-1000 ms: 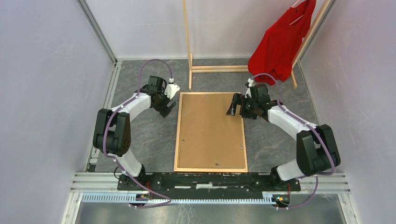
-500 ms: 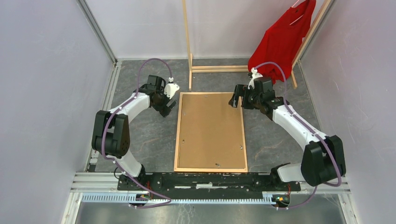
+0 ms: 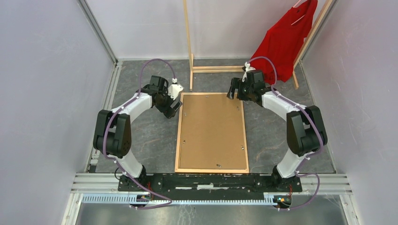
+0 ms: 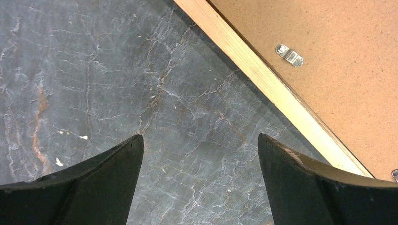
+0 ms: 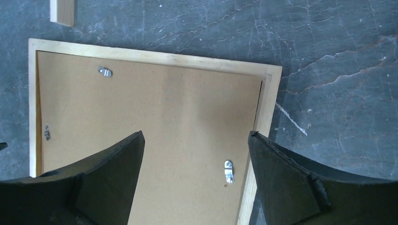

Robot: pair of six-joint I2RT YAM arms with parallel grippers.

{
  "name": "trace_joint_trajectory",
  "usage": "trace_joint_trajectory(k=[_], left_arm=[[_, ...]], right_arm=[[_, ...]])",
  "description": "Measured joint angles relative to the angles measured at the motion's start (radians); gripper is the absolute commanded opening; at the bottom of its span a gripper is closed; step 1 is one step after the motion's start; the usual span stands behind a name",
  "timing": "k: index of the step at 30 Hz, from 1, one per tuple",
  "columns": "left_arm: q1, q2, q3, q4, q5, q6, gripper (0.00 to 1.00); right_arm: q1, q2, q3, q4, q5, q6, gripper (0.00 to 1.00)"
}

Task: Put the photo into the frame
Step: Place the photo frame item in the photo frame.

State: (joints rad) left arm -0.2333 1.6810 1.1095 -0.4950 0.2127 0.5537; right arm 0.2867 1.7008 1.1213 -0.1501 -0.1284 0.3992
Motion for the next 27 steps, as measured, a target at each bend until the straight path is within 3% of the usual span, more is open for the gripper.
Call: trace_joint_trajectory(k=[15, 27], left_arm=[[-0.005, 0.076, -0.001, 0.014, 0.008, -0.011, 0.92], [-0.018, 0.097, -0.004, 0.033, 0.008, -0.014, 0.90]], right_arm=[[-0.006, 0.083, -0.008, 0.080, -0.046, 0.007, 0.80], [-0.014, -0.002, -0.099, 0.098, -0.055, 0.014, 0.86]])
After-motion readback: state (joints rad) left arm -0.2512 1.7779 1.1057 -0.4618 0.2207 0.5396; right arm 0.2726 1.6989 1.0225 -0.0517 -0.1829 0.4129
